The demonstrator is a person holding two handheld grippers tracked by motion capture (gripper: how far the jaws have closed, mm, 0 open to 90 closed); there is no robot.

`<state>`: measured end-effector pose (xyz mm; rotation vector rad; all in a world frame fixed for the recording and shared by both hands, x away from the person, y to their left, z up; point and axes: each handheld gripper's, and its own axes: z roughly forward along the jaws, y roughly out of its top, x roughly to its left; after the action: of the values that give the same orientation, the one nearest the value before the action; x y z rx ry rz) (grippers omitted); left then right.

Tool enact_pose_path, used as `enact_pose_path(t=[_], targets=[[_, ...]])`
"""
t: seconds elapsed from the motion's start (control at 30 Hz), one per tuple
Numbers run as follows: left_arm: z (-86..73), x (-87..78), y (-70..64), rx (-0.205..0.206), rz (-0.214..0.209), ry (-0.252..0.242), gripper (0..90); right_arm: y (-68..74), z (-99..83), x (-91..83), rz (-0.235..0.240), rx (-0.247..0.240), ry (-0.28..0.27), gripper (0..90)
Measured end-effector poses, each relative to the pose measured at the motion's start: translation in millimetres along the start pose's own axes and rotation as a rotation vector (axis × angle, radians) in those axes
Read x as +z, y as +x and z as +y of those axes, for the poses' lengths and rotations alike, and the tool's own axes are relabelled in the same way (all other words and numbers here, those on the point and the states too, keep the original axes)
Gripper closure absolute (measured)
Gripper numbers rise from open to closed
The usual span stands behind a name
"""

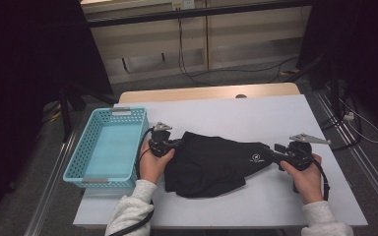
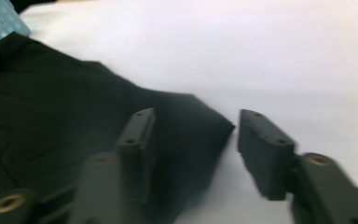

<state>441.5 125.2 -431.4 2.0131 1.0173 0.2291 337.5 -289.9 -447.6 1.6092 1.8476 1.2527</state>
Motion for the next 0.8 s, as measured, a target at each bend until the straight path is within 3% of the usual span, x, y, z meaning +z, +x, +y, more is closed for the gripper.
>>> enact_pose_path(t=[0.2,0.27,0.37,0.47,0.63,0.8], targets=[[-0.9,-8.1,7.7,-0.032,0.021,-0.029,84.6,-2.5,-1.3,-0.9,0.006,0.012,0.013,36.5],[-1.0,-9.7,8.6,-0.030,0.025,-0.034,84.7,0.1,-1.2,1.7,0.018,-0.012,0.021,37.2],[-2.4,-9.1,9.5,-0.038,0.027,-0.036,84.6,6.1,-3.2,10.3,0.028,-0.037,0.066,40.8],[-4.1,-9.5,10.4,-0.041,0.036,-0.033,84.5,9.3,-6.7,18.4,0.034,-0.014,0.114,41.3],[-4.9,-13.1,10.6,-0.051,0.036,-0.041,84.6,11.4,-8.8,24.5,0.055,0.011,0.134,52.6],[-5.2,-14.8,10.2,-0.055,0.026,-0.049,84.6,14.4,-8.9,25.3,0.112,0.011,0.133,80.1]])
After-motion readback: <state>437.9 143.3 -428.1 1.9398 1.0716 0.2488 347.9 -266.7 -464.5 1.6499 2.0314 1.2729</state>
